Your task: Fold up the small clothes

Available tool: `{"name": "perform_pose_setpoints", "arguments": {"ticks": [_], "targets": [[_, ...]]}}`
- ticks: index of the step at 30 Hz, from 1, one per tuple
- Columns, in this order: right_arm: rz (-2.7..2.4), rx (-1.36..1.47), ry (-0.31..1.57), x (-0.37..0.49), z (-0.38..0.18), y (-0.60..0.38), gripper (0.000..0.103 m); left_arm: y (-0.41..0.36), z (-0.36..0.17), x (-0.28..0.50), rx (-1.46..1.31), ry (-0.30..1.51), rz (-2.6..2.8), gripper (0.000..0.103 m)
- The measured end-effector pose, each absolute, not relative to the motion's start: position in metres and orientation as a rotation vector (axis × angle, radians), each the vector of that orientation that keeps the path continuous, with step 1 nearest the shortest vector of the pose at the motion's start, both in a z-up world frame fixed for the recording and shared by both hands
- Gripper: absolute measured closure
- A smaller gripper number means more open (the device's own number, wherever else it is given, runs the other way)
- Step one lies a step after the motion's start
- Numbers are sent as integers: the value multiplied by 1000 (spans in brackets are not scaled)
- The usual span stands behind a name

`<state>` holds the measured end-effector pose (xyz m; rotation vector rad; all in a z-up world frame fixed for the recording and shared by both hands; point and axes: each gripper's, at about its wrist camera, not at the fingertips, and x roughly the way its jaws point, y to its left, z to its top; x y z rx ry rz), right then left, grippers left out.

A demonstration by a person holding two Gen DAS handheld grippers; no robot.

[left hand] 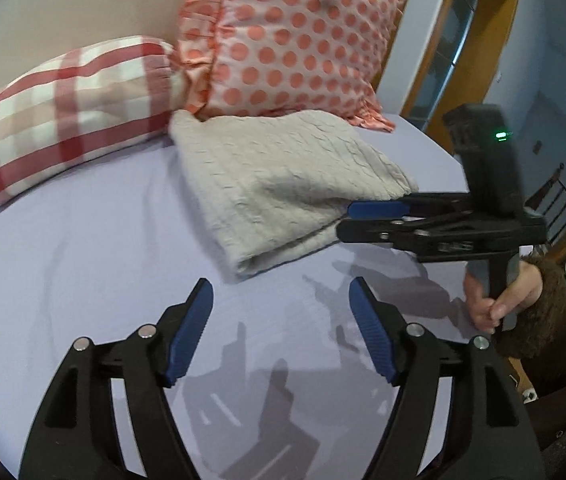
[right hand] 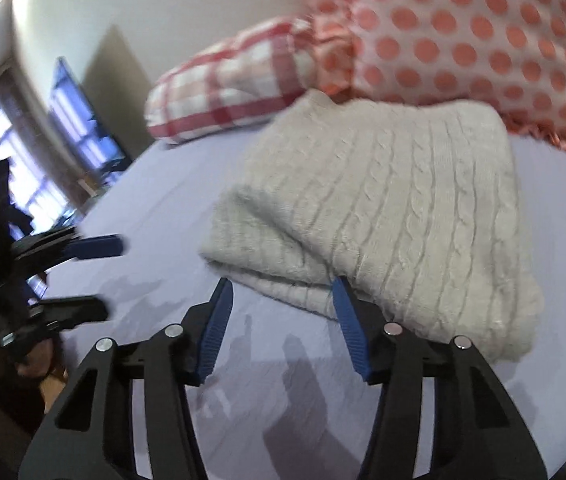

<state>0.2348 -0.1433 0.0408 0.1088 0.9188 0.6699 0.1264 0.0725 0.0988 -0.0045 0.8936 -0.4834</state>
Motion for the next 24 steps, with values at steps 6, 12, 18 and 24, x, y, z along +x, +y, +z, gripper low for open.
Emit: {"name": "perform_pose_setpoints", "arguments": {"ticks": [6,12,18,24], "targets": [[571,-147,794,218,45,-96,52,90,98,121,-47,876,-494,30],[503,-371,759,231,35,-65,54,103,96,114,-81,863,-506,29],[500,-373,816,238,29,-65,89,116,94,109,-105,863,-496,29],[623,-52,946,244,34,-97,94,126,95,112,-160,862,-496,28]]}}
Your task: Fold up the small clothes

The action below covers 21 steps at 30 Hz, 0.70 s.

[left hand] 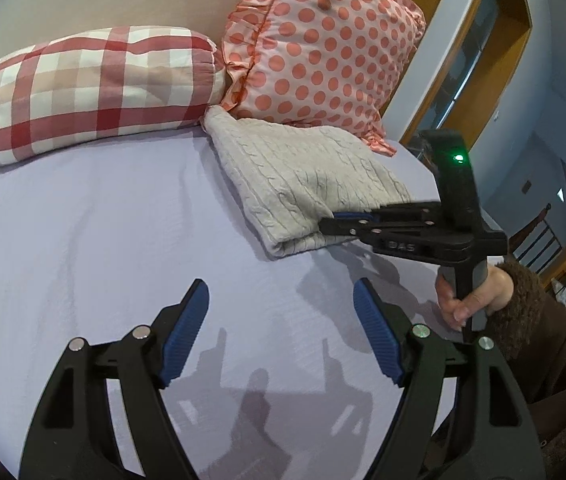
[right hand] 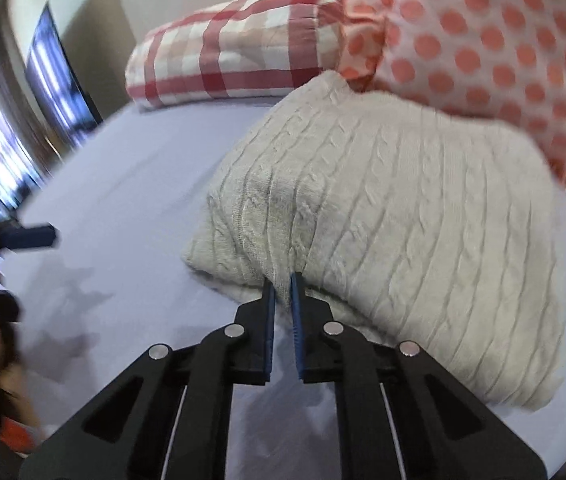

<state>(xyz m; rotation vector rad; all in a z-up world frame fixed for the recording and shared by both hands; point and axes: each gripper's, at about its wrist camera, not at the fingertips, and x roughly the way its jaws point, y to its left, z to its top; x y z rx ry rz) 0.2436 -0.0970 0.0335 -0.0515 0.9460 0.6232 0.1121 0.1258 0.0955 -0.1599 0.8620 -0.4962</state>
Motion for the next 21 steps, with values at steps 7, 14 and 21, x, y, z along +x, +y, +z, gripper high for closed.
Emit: {"name": "perform_pose_setpoints", "arguments": {"ticks": [7,14,21], "targets": [[635,-1,977,231,31,-111,95,118,103,115,-146,856,-501,28],[444,55,765,221,74,-177,91,90,108,125,-99,843,-545,25],[375,284,875,245,54,-246,82,61,96,133,-76,873,-590,25]]}}
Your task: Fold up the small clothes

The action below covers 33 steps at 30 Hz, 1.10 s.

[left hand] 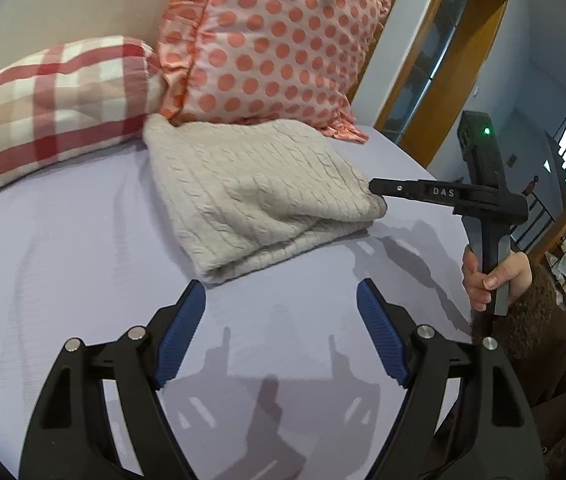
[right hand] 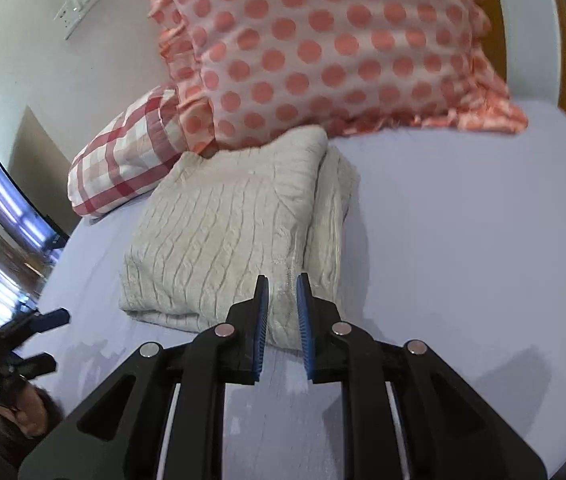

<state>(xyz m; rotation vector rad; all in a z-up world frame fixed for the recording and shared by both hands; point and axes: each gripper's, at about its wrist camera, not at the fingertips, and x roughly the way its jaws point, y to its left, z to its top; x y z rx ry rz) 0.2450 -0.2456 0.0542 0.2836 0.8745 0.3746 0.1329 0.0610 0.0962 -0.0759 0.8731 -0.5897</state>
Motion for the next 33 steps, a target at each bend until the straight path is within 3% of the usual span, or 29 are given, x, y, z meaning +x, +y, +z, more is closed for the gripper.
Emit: {"name": "perform_pose_setpoints", "arguments": {"ticks": [1,3,11,12,13,16,21,23,24,25,27,33], "targets": [[388,285,878,249,53,-242,69,58,95,133,-72,879,-591,25],[405,286,870,252,53,-238,56,55,94,133,-67,886,-590,25],[320,226,851,247,47,-239,55,62,95,131,-67,886,-565,25],[343,207,864,247,44,-235,64,62,94,133,-75,889,-563,25],[355,184,866,246,42,-230,92,62,94,135,-86,893,-562,25],[311,62,834,246,44,-218,92,61,93,137,-102,898,-559,25],[273,158,893,268,36,-248,91,64,92,135,-101,894,-556,25],[287,131,853,259,46,-241,86,64,96,137,-116,881,-553,25],[291,144,814,254,56,-241,74,64,99,140,-130,868,-553,25],[300,167,762,248,67,-243,48,64,102,144,-149,853,-553,25],[337,187,685,241,81,-242,29,63,111,157,-217,810,-550,22],[429,109,764,265,67,-205,29,37,112,223,-324,796,-537,20]]}}
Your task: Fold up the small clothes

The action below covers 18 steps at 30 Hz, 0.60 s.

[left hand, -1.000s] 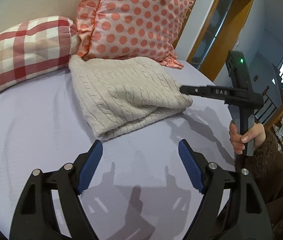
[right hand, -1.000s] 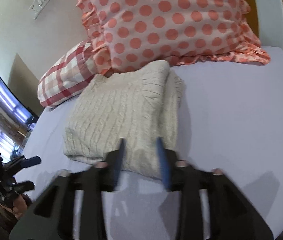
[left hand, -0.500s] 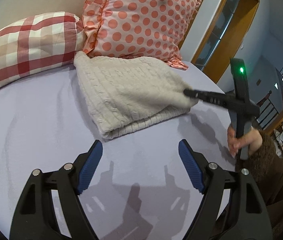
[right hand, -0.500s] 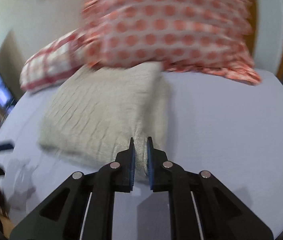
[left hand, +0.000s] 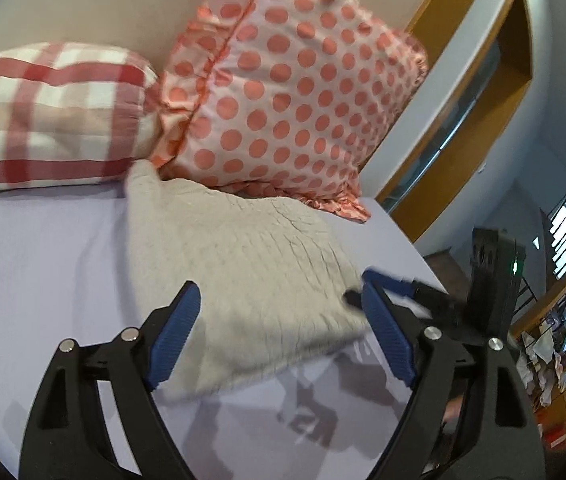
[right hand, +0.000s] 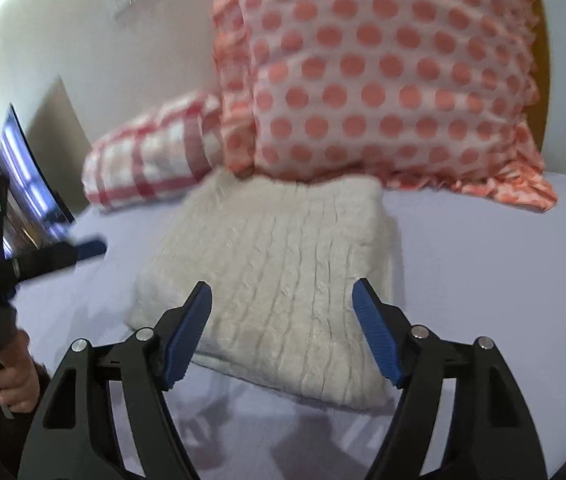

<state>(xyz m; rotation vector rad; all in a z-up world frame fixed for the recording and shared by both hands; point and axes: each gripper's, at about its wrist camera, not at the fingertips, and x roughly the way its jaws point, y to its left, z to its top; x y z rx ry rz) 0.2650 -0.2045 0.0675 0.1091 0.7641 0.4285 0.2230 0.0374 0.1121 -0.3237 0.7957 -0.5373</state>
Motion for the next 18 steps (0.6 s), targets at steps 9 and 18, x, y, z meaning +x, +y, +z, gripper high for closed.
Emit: {"name": "perform_pose_setpoints", "arguments": {"ticks": [9,18], "targets": [[368,197,880,273,39,-229,29,-13,81,227,-69,903,-419,21],[249,80,822,197,59,-237,1,17,79,140,-77,932,-241,4]]}}
